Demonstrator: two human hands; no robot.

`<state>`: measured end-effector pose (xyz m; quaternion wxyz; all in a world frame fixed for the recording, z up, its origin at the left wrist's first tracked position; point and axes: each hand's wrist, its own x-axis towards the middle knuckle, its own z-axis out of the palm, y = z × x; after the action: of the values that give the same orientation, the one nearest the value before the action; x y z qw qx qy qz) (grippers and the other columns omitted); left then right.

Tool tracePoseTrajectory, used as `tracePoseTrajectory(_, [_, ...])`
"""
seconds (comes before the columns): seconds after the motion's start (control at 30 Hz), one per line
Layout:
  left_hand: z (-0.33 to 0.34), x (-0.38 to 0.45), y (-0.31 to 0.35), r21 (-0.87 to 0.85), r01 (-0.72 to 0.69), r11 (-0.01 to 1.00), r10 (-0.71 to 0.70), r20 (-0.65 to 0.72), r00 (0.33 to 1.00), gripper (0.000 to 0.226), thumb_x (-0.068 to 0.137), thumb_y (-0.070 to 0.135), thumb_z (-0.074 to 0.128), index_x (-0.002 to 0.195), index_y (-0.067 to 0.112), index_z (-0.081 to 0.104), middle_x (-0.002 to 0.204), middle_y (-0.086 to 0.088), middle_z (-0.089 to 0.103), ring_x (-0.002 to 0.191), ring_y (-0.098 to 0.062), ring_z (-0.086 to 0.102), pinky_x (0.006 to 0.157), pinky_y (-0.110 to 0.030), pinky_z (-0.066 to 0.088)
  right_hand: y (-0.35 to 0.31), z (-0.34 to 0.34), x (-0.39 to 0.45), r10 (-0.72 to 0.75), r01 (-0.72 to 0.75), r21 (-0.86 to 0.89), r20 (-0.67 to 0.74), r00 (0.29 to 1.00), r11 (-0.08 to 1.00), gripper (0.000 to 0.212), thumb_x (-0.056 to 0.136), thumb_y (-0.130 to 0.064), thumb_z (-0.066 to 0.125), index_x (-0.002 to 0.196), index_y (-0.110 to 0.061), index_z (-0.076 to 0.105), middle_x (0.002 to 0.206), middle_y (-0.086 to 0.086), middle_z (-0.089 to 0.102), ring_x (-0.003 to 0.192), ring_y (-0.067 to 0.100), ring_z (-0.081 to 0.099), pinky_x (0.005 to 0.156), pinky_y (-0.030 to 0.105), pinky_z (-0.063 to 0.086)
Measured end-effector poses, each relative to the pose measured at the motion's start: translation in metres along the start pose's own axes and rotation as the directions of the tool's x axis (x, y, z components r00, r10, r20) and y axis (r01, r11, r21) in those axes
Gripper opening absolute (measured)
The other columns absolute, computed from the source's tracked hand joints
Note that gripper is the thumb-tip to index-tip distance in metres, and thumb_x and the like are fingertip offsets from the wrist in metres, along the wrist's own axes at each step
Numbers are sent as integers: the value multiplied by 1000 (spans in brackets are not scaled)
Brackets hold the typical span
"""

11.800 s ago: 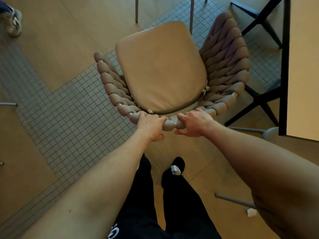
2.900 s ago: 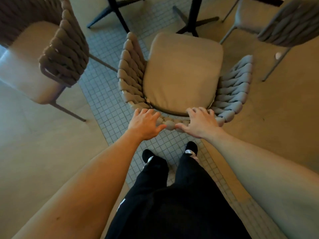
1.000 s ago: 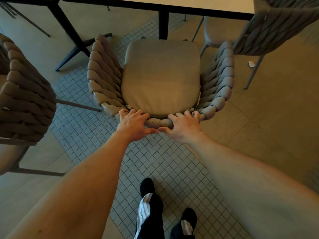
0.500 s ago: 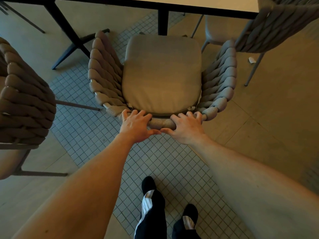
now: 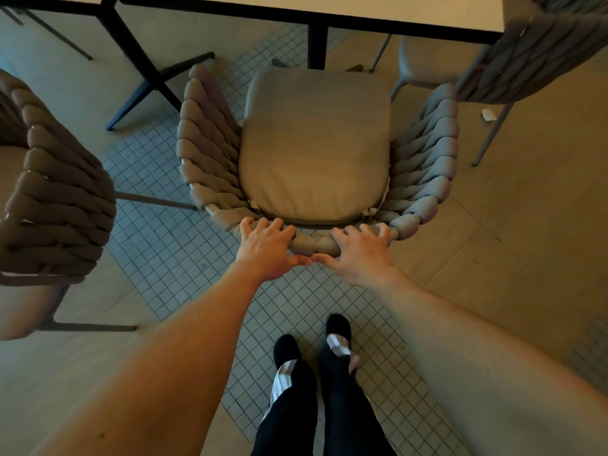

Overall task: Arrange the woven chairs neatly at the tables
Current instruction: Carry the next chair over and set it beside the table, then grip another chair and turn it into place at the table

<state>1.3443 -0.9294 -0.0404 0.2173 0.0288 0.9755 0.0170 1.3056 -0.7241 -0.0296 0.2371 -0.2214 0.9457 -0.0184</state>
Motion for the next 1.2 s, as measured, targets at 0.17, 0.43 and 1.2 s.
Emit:
tracePoseTrajectory(0.17, [-10, -1, 5, -35, 42, 999, -39, 93, 995, 79, 80, 87, 35, 136, 33, 49, 139, 0, 49, 134, -26, 40, 114, -55, 12, 1, -3, 1, -9, 10, -18, 42, 999, 1000, 76, 87, -87, 25, 129, -32, 55, 127, -2, 63, 125, 27, 49, 107, 56, 23])
tracePoseTrajectory(0.43, [-27, -15, 11, -167, 114, 979, -88, 156, 984, 68, 92, 71, 42, 145, 29, 44, 149, 0, 46, 142, -22, 34, 122, -56, -1, 10, -33, 11, -92, 87, 32, 359, 929, 996, 83, 91, -78, 45, 152, -23, 35, 156, 4, 42, 144, 29, 37, 116, 59, 20])
tracePoseTrajectory(1.2, [-43, -164, -80, -566, 627, 535, -602, 265, 753, 71, 95, 64, 47, 153, 26, 34, 156, -3, 39, 142, -25, 37, 115, -54, 27, -148, -107, 32, -443, 521, -82, 425, 789, 850, 76, 94, -72, 50, 152, -25, 38, 155, 3, 42, 141, 30, 39, 114, 54, 30])
